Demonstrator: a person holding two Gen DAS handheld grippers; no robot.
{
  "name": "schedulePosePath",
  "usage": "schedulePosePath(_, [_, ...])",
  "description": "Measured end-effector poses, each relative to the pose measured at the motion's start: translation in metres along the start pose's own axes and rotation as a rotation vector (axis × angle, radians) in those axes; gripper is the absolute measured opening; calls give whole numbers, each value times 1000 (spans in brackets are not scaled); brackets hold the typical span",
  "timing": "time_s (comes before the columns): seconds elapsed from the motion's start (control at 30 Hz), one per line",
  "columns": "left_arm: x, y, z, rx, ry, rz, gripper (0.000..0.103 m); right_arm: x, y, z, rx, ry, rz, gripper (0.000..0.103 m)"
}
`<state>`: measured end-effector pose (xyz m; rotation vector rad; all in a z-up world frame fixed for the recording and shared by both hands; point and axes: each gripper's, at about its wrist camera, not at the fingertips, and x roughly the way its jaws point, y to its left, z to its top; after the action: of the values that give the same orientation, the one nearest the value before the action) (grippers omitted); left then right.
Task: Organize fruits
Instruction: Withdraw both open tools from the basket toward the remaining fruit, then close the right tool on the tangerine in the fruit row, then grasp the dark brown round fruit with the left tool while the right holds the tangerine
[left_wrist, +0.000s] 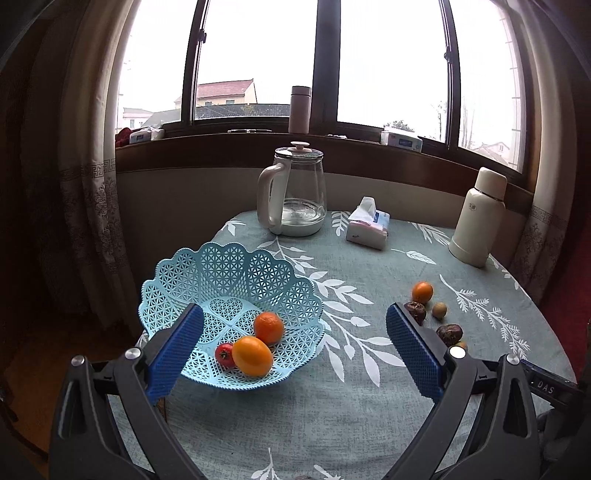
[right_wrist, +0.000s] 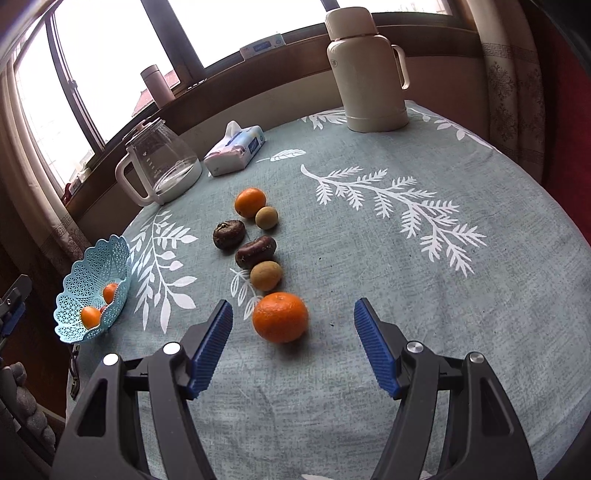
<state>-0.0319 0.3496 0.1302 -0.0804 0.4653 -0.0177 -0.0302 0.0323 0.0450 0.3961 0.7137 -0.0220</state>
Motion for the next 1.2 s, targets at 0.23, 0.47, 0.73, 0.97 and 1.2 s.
schedulePosePath(0.23, [2,-4,-1,11,7,-1,100,16,11,-2,-55,45,5,68])
schedulePosePath(0.47, [6,-9,-4,27,19,-7,100,33,18,1,-101,80,-10,68])
schedulePosePath(0.73, [15,-19,-11,38,53,-30,100,52,22,1,-145,138,-10,50])
schedulePosePath(0.97, [23,-30,-16,52,85,-53,100,53,21,0,-159,142,-5,41])
schedulePosePath(1.2, [33,-39,-15,52,111,-57,100,35,17,2,-170,96,4,41])
